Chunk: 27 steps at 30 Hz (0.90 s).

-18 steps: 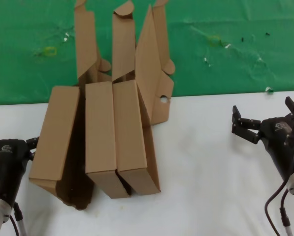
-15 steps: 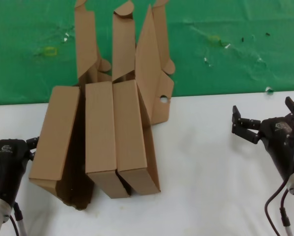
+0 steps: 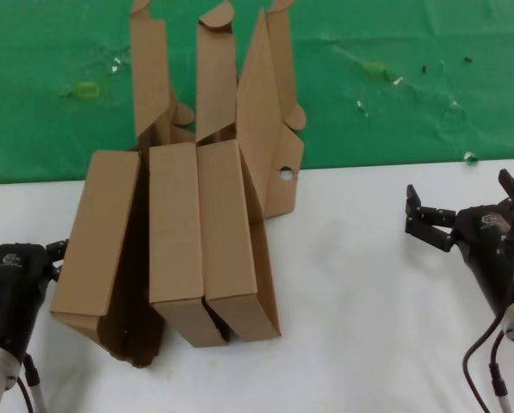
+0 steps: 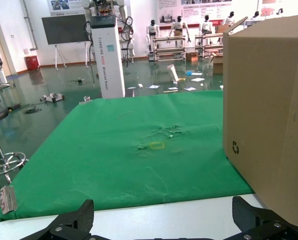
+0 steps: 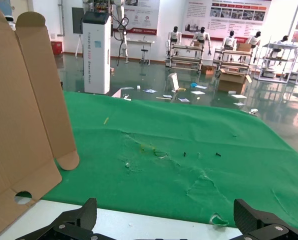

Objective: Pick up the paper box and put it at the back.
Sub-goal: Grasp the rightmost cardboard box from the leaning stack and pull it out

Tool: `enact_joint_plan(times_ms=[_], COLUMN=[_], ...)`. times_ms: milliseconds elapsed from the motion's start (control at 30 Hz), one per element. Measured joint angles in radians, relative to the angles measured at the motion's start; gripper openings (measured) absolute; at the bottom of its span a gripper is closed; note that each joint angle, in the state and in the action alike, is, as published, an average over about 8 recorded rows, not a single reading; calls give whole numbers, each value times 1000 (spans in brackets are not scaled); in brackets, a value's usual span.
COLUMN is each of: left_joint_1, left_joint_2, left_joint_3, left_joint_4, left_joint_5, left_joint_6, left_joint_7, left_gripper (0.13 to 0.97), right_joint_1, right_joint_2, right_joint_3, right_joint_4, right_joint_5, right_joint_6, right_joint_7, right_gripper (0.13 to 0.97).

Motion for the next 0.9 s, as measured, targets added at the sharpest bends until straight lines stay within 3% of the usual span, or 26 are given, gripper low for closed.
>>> enact_joint_plan(times_ms=[900], left_joint_1=[0], left_joint_2=[0], left_joint_3=[0], left_joint_4=[0], left_joint_5=[0], left_joint_6=[0], left_joint_7=[0], left_gripper=[966], right_joint_1=[0], right_joint_2=[0], right_joint_3=[0], right_joint_4=[0], right_joint_5=[0], right_joint_6=[0], right_joint_7=[0], right_gripper=[966])
